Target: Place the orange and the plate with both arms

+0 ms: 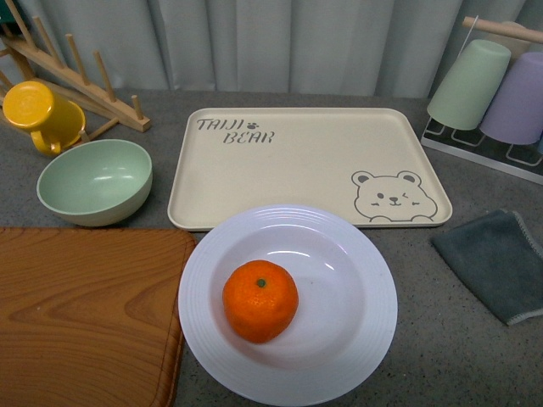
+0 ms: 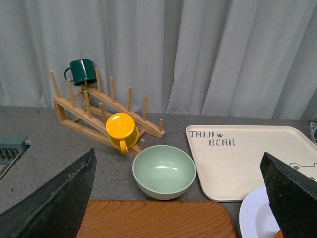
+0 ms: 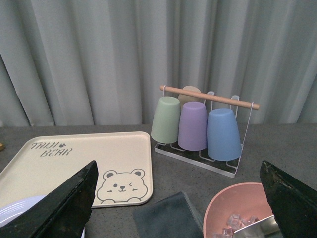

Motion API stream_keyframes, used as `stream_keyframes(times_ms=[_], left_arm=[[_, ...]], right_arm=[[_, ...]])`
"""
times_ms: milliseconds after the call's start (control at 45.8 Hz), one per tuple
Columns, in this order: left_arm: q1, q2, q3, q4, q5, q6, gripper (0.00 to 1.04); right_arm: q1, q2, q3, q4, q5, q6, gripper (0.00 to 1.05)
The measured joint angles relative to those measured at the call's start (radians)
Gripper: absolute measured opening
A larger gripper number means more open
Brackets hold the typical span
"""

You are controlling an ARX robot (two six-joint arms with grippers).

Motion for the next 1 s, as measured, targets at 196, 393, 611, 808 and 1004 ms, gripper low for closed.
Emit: stream_keyframes(times_ms=[196,393,611,808,1004], left_arm=[[0.0,0.0,0.0,0.0,0.0,0.0,0.98],[0.0,0.0,0.0,0.0,0.0,0.0,0.98],[0.0,0.0,0.0,0.0,0.0,0.0,0.98],[0.0,0.0,0.0,0.0,0.0,0.0,0.98],[0.0,0.0,0.0,0.0,0.0,0.0,0.98]], right_arm=[[0.028,0.291,0.045,-0.022,0.026,-0.036,0.96],[0.084,0.666,0.102,0.228,-0.02,-0.012,0.96],[0.085,1.18,0.244,0.378,-0.161,0.094,0.96],[0.088,1.497,0.38,0.351,-0.291,0.177,0.96],[0.085,1.754,0.517,0.319,-0.414,0.249,0.96]])
